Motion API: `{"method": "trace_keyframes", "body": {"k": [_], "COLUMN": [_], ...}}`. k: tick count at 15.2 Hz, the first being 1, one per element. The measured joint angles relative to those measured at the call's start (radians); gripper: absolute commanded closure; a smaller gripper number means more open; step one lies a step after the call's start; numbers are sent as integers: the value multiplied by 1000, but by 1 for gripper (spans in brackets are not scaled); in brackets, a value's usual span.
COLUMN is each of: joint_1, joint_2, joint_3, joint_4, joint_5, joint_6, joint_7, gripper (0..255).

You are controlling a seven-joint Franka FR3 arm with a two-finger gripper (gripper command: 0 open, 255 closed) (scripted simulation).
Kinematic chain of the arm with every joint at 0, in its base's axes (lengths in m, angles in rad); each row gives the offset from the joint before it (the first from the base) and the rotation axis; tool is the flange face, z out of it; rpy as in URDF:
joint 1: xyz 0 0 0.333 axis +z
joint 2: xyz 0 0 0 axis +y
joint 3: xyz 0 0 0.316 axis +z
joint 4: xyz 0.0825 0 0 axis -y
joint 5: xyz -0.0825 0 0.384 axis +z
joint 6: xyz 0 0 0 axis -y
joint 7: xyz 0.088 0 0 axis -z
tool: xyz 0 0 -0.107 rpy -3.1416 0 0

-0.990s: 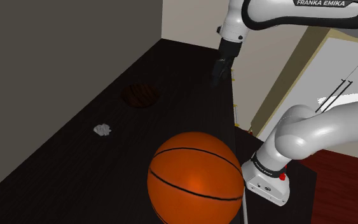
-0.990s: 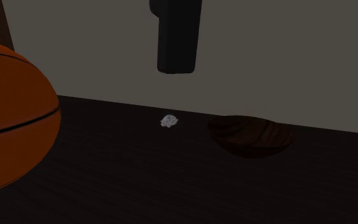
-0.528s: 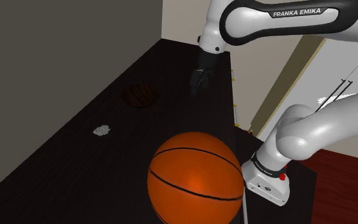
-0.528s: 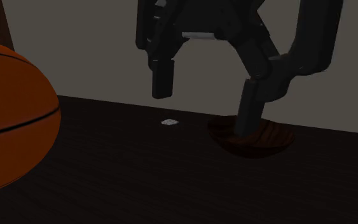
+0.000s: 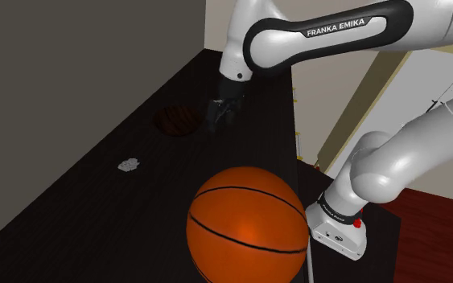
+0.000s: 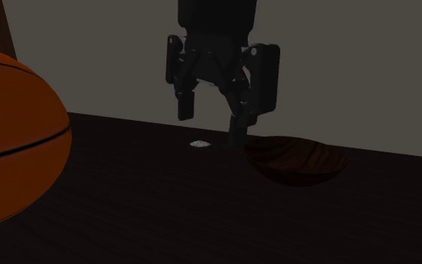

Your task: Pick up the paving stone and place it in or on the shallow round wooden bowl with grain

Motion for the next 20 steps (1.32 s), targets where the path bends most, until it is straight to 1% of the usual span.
{"method": "trace_keyframes", "body": {"k": [4,9,11,15,20], "joint_1": [18,32,41,66,122], "joint_2": [107,276,344,479,655], "joint_3": [59,118,138,162,166], "joint_4": [52,180,225,339,522], "joint_5": [9,-27,-51,-114,-211], "joint_6": [91,174,213,263,285], "joint_7": [77,180,225,315,430], "gripper": [0,0,0,0,0]}}
